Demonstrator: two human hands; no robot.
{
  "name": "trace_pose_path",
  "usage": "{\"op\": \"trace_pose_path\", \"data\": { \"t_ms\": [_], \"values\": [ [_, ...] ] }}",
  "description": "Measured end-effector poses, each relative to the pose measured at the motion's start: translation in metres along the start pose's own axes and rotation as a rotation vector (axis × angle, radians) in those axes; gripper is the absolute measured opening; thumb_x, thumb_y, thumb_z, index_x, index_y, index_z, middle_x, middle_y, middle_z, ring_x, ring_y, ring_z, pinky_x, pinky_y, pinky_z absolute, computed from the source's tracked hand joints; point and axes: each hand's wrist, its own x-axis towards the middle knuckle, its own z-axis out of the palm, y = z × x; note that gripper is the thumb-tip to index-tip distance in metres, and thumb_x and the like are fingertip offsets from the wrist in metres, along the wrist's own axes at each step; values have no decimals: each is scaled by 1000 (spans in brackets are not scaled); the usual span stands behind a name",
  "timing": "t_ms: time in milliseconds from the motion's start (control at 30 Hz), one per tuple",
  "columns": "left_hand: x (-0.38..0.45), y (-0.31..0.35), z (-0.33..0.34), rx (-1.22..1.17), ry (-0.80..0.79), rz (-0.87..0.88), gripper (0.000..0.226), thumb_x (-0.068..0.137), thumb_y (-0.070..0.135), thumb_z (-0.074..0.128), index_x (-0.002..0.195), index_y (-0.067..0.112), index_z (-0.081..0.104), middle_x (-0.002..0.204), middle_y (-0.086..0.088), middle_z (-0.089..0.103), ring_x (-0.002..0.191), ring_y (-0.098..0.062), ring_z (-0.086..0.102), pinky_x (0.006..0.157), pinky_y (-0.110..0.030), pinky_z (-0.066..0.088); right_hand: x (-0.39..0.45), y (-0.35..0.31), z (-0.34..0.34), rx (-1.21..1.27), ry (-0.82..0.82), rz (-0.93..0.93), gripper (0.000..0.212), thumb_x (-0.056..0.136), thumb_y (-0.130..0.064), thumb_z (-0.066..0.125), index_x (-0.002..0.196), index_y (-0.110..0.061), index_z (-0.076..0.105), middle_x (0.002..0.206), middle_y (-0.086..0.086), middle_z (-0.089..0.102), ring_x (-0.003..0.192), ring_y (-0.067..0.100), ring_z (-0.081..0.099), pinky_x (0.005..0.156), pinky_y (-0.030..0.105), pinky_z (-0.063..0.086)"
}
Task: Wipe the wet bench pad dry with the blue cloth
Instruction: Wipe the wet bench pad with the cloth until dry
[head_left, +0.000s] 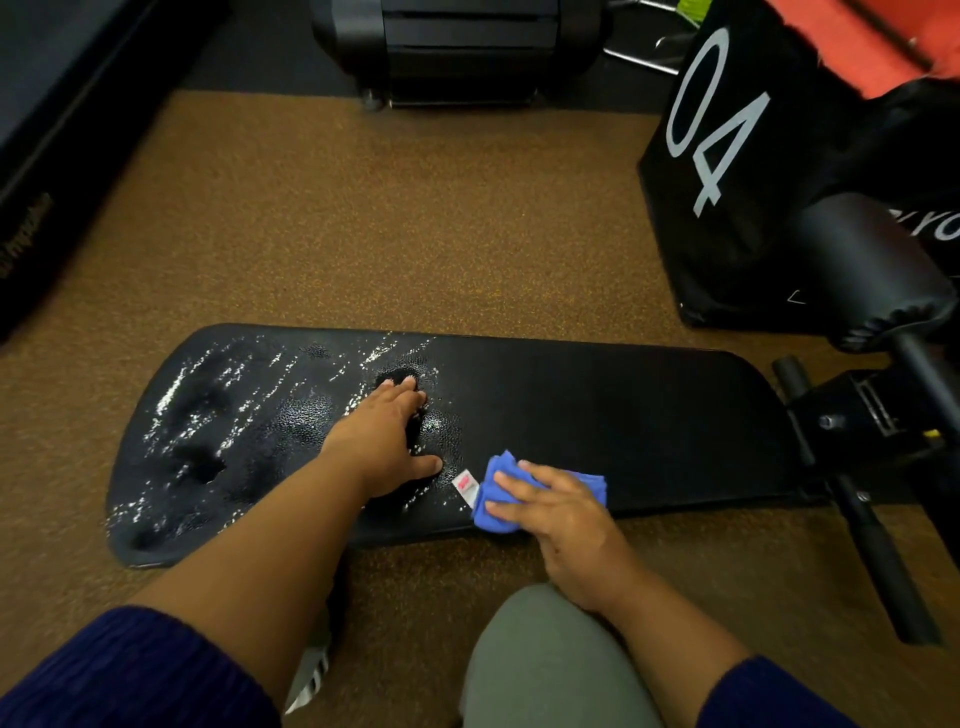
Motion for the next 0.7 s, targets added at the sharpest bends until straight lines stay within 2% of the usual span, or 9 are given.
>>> {"op": "trace_pose_path", "data": {
  "t_ms": [67, 167, 267, 367, 467, 567, 633, 700],
  "values": [
    [0, 0, 0, -4, -1, 0, 94, 75, 53, 71, 150, 23, 23, 161, 11, 8, 149, -11, 5, 119, -36, 21, -9, 13, -11, -21, -74, -53, 43, 84, -9, 40, 114, -25, 65, 131, -4, 56, 128, 16, 41, 108, 27, 29],
    [0, 0, 0, -5, -7, 1, 94, 76, 53, 70, 150, 23, 22, 161, 10, 7, 149, -11, 4, 118, -35, 19, -20, 43, -31, -79, -7, -13, 46, 83, -6, 39, 117, -24, 64, 131, 0, 56, 126, 20, 45, 108, 31, 32],
    [1, 0, 1, -4, -4, 1, 93, 76, 53, 70, 150, 23, 22, 161, 10, 7, 149, -12, 4, 118, -36, 19, -17, 57, -45, -140, 163, 199, 45, 82, -1, 41, 116, -19, 65, 129, 4, 57, 120, 28, 49, 108, 31, 31],
    [2, -1, 2, -1, 0, -1, 94, 74, 54, 70, 150, 23, 23, 161, 10, 8, 149, -12, 5, 118, -37, 21, 2, 39, -25, -146, 271, 392, 46, 77, 11, 50, 113, -14, 67, 126, 9, 60, 118, 36, 50, 107, 31, 29],
    [3, -1, 2, 2, 1, 0, 94, 74, 54, 71, 150, 23, 24, 161, 10, 9, 149, -12, 5, 118, -36, 21, 29, 11, 2, -59, 221, 264, 41, 81, -1, 44, 112, -14, 68, 125, 9, 61, 118, 32, 50, 108, 28, 27],
    [2, -1, 1, -1, 4, -1, 94, 75, 54, 70, 150, 23, 23, 161, 11, 7, 149, -11, 4, 117, -36, 21, 54, 3, 4, -60, 149, 207, 43, 78, 4, 52, 113, -16, 68, 125, 8, 61, 114, 34, 52, 106, 33, 29],
    [0, -1, 1, -4, 8, 2, 94, 75, 54, 69, 150, 24, 22, 161, 12, 7, 149, -10, 3, 117, -36, 22, 63, 12, -2, -132, 192, 178, 38, 80, -4, 51, 111, -19, 68, 123, 5, 63, 110, 29, 50, 102, 35, 34],
    [0, -1, 1, 0, 13, 6, 94, 76, 55, 68, 151, 25, 20, 161, 12, 5, 149, -10, 2, 116, -35, 22, 73, 26, -13, -246, 248, 274, 36, 84, -17, 46, 111, -27, 67, 126, -2, 62, 108, 25, 44, 92, 38, 37]
  ]
}}
